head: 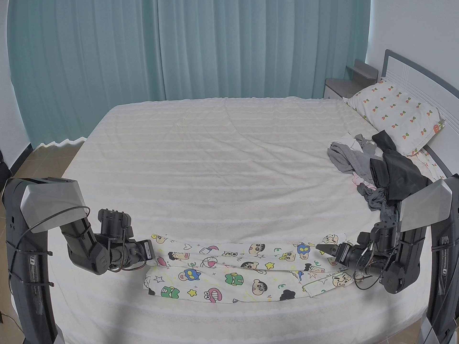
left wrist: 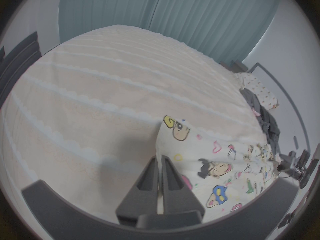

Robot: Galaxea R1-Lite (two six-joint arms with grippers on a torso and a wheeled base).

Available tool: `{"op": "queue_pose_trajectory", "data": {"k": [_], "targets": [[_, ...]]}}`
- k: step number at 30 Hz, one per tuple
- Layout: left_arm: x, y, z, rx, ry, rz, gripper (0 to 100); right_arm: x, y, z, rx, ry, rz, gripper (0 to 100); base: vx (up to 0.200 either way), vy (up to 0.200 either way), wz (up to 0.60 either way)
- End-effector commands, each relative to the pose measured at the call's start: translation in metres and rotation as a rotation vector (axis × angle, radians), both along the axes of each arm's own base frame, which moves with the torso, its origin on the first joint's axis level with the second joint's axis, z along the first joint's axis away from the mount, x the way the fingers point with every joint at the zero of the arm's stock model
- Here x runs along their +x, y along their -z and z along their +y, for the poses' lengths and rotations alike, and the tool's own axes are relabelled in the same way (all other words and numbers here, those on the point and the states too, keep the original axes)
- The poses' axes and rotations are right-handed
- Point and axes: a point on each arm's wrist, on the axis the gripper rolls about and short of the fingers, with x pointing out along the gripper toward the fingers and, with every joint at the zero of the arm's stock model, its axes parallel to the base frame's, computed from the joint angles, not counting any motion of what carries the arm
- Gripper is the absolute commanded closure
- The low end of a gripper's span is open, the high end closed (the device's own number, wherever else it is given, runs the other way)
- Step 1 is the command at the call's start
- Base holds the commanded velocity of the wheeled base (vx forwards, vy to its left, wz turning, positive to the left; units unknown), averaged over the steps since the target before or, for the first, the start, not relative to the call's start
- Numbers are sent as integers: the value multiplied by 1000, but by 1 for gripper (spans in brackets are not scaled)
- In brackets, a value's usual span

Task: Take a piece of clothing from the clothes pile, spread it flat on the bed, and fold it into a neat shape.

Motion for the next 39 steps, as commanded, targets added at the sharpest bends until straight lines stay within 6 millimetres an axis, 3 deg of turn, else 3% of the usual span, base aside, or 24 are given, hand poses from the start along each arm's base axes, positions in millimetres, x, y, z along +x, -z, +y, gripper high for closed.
{"op": "queue_pose_trajectory", "data": {"k": [1, 2, 13, 16, 21, 25, 31, 33, 34, 35, 39], "targets": [[-4, 9, -2, 20, 19, 32, 100, 0, 1, 1, -2, -2, 2, 0, 0, 0, 0], [-6, 10, -2, 25, 23, 35, 0, -1, 1, 0, -2, -2, 3, 0, 0, 0, 0], [-9, 7, 5, 71, -47, 33, 0, 0, -5, -1, -2, 6, -19, 0, 0, 0, 0], [-13, -7, 9, 23, -91, 17, 0, -1, -14, -2, 0, 10, -42, 0, 0, 0, 0], [-28, -48, 14, -36, -98, -55, 0, -3, -28, -1, 7, 7, -87, 0, 0, 0, 0], [-30, -65, 12, -53, -93, -103, 0, -4, -34, 1, 11, 1, -121, 0, 0, 0, 0], [-21, -75, -38, -178, -46, -132, 0, -5, -31, 13, 25, -37, -111, 0, 0, 0, 0], [-18, -64, -58, -200, -27, -96, 0, -6, -24, 20, 22, -59, -90, 0, 0, 0, 0], [-18, -64, -58, -200, -27, -96, 0, -6, -24, 20, 22, -59, -90, 0, 0, 0, 0], [-14, -52, -72, -188, -8, -65, 0, -6, -18, 24, 20, -73, -76, 0, 0, 0, 0], [-2, -22, -89, -107, -34, -21, 0, -3, -3, 28, 8, -85, -49, 0, 0, 0, 0]]}}
